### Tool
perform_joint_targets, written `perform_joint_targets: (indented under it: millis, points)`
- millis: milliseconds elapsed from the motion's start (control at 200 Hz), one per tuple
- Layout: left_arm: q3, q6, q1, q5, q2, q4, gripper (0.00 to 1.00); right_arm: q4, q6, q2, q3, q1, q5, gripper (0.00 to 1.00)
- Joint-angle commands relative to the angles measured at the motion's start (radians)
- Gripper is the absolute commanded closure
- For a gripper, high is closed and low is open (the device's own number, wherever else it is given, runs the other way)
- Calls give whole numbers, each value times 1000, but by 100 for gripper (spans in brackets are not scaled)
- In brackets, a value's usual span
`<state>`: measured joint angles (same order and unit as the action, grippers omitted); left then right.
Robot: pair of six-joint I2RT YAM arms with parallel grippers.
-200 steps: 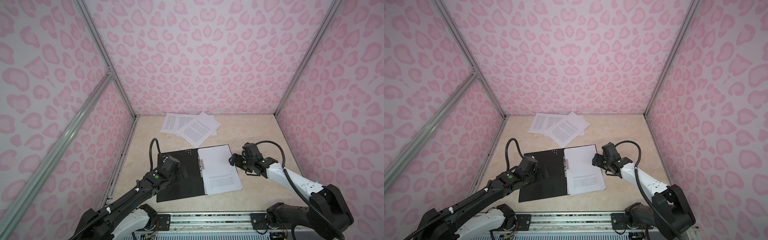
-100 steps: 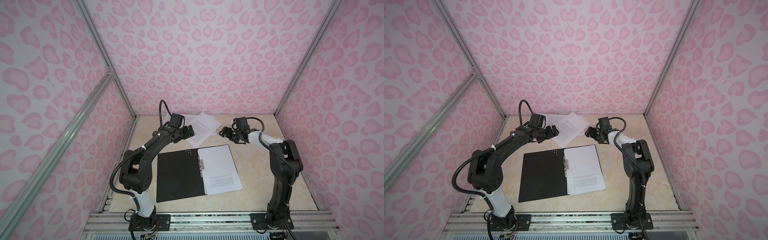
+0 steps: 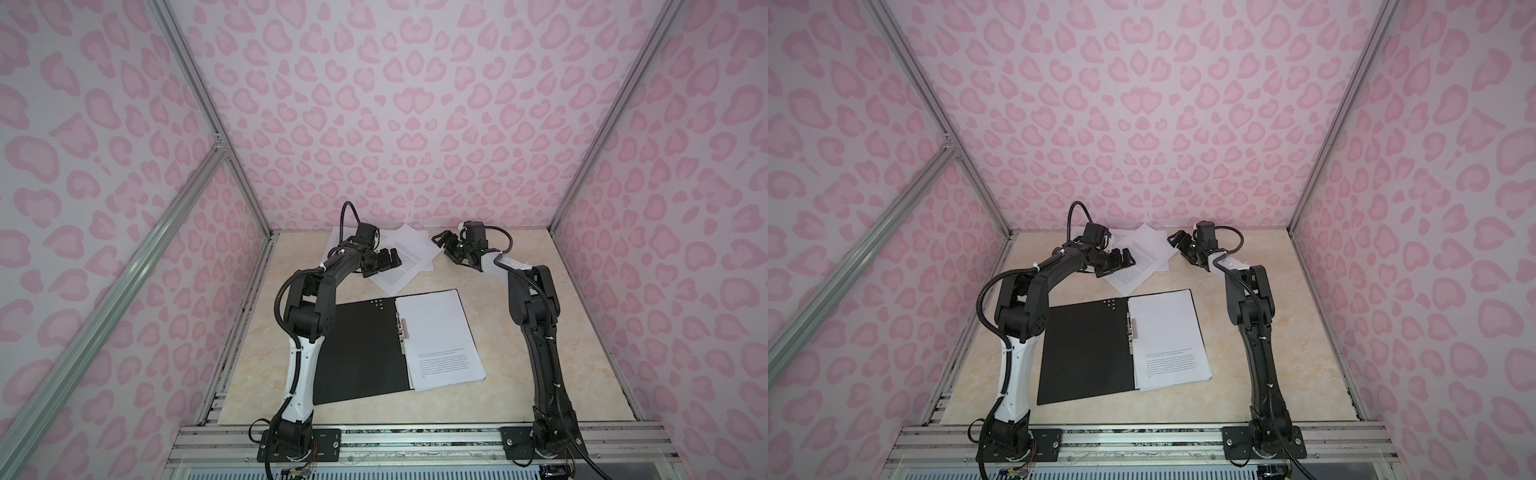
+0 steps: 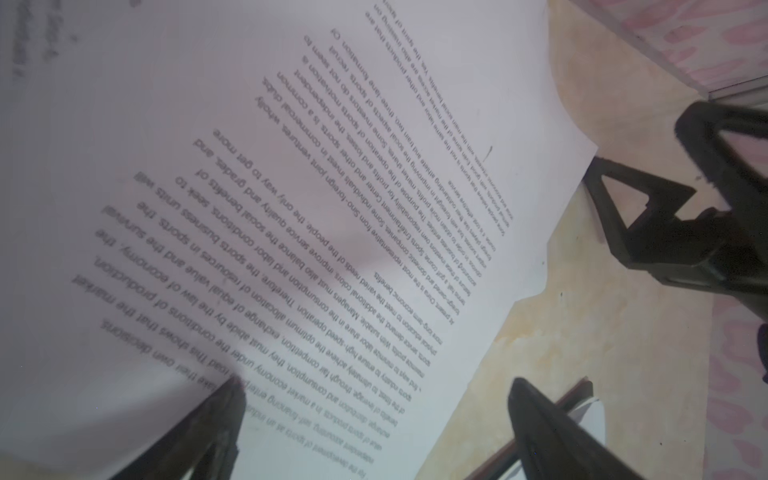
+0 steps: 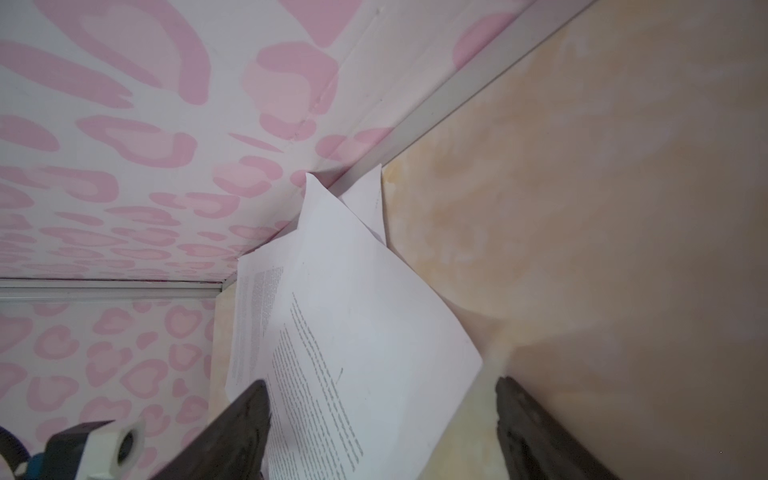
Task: Put the files into the folder
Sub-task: 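Move both grippers toward the loose text sheet pile farther from the robot, then grasp a text sheet's edge with the right gripper while the left steadies it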
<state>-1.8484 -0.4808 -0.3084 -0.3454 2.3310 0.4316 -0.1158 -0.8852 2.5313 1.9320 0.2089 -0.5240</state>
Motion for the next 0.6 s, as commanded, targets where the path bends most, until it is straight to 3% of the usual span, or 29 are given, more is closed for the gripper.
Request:
perform_joint_targets:
  millis: [0, 115, 370, 595]
  points:
    - [46, -1, -7, -9, 4, 6, 0, 38, -62, 56, 60, 14, -4, 14]
    - [106, -48, -15, -18, -2, -21, 1, 9, -92, 70, 60, 35, -17, 15]
    - [140, -172, -28, 23, -8, -36, 1, -106, -115, -34, -109, 57, -17, 17]
    - [203, -267, -36, -2, -43, -112, 2, -161, -149, -39, -119, 88, -37, 24]
